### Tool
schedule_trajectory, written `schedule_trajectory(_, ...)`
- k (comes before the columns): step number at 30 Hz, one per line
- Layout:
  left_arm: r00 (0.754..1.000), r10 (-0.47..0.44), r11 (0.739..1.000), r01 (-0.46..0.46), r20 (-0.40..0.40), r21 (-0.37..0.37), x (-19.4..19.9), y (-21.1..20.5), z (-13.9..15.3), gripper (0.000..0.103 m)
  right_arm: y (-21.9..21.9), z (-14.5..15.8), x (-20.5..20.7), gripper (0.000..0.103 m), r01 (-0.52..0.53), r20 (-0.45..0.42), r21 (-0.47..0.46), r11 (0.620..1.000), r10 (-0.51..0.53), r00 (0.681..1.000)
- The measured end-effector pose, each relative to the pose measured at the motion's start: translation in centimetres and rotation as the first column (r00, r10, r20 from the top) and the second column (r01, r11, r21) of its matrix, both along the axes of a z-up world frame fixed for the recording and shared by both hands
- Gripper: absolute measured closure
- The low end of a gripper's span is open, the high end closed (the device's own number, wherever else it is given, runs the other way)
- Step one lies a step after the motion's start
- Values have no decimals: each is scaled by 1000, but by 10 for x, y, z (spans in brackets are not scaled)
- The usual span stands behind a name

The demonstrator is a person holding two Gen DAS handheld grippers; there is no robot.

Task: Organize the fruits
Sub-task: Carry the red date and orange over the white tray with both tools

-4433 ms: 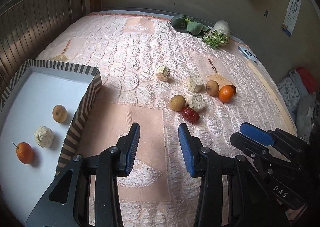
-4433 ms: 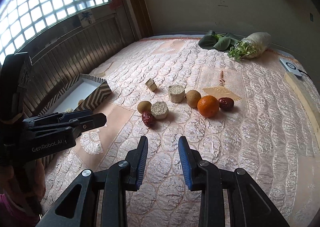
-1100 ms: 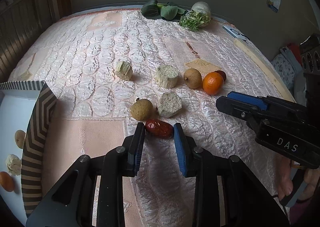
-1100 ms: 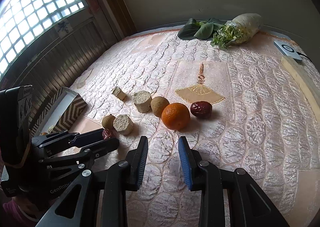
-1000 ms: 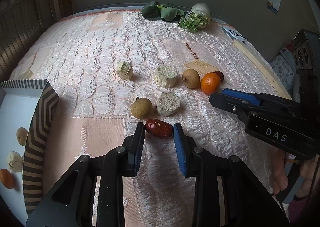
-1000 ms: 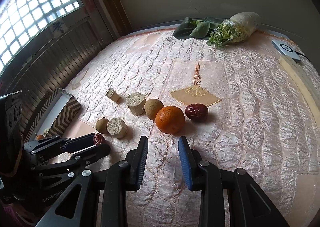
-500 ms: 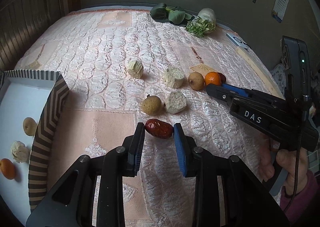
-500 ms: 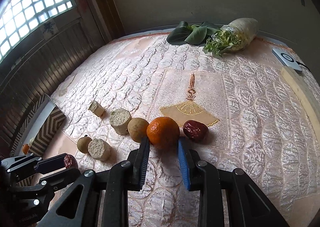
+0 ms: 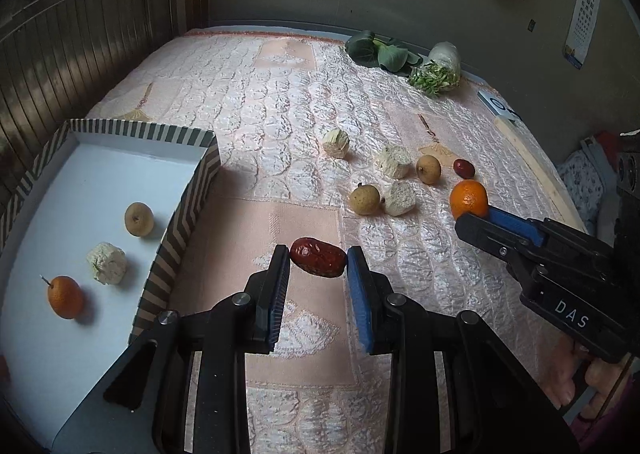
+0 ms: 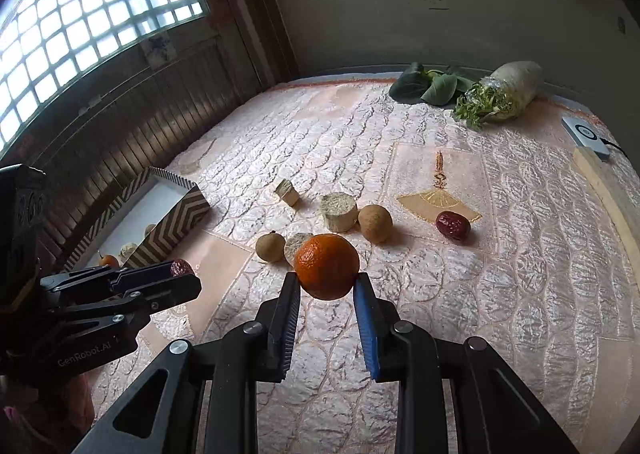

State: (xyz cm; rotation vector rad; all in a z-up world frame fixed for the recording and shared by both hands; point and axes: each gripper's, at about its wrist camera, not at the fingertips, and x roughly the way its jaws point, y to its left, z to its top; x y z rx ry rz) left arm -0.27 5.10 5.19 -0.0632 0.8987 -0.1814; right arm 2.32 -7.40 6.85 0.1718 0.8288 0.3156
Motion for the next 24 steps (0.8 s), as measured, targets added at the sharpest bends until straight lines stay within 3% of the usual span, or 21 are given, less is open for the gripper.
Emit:
schedule_trajectory(9,994,98,992,-102,50,73,-20,42,14,74,48,11,-11,77,-95,23,1,995,95,995)
schedule_trajectory(24,966,245,964,-252,79,91,-26,120,26,74,127,22,-1,77,-249,35,10,968,249,968)
